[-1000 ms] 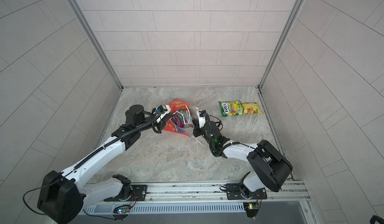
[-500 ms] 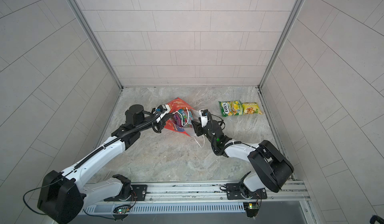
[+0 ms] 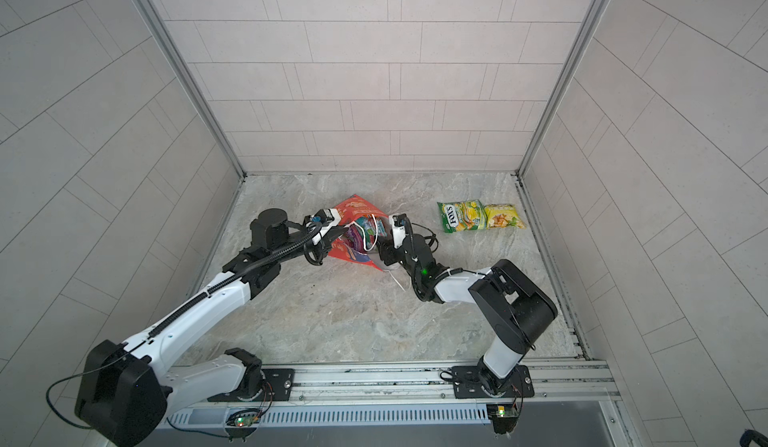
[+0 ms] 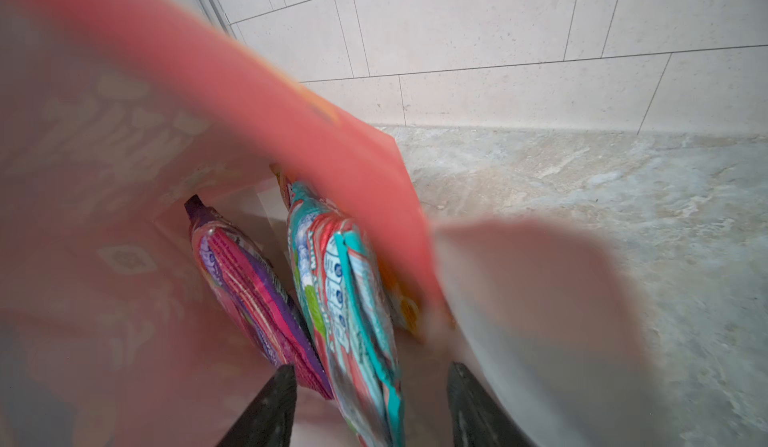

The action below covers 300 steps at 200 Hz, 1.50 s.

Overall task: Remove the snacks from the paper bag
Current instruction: 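Close the right gripper on the teal packet and lift it upward, then carry the teal packet out of the bag toward the other packets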

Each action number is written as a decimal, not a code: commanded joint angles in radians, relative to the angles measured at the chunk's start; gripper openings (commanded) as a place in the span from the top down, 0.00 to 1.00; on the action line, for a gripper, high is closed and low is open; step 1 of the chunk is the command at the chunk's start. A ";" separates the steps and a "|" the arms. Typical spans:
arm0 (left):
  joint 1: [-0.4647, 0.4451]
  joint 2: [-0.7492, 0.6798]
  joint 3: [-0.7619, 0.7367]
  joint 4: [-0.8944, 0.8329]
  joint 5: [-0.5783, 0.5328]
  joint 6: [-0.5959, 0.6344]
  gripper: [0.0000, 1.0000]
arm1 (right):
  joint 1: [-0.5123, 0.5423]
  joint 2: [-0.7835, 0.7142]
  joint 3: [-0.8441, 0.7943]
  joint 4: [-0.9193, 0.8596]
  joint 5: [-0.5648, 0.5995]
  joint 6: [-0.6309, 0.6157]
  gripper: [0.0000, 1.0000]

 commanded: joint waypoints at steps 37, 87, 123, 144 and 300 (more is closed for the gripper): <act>-0.002 -0.010 -0.004 0.057 0.014 0.006 1.00 | 0.009 0.058 0.037 0.096 0.018 0.018 0.67; -0.001 -0.014 -0.005 0.066 0.014 -0.002 1.00 | 0.017 -0.036 -0.001 0.062 0.022 -0.002 0.95; 0.000 -0.007 -0.004 0.066 -0.005 0.002 1.00 | 0.020 -0.128 -0.018 -0.032 0.005 -0.015 1.00; 0.000 -0.008 -0.003 0.066 -0.017 -0.004 1.00 | 0.020 -0.187 -0.037 -0.059 -0.008 -0.017 1.00; 0.000 -0.021 -0.035 0.147 -0.205 -0.055 1.00 | -0.101 -0.734 0.138 -0.874 -0.143 -0.036 1.00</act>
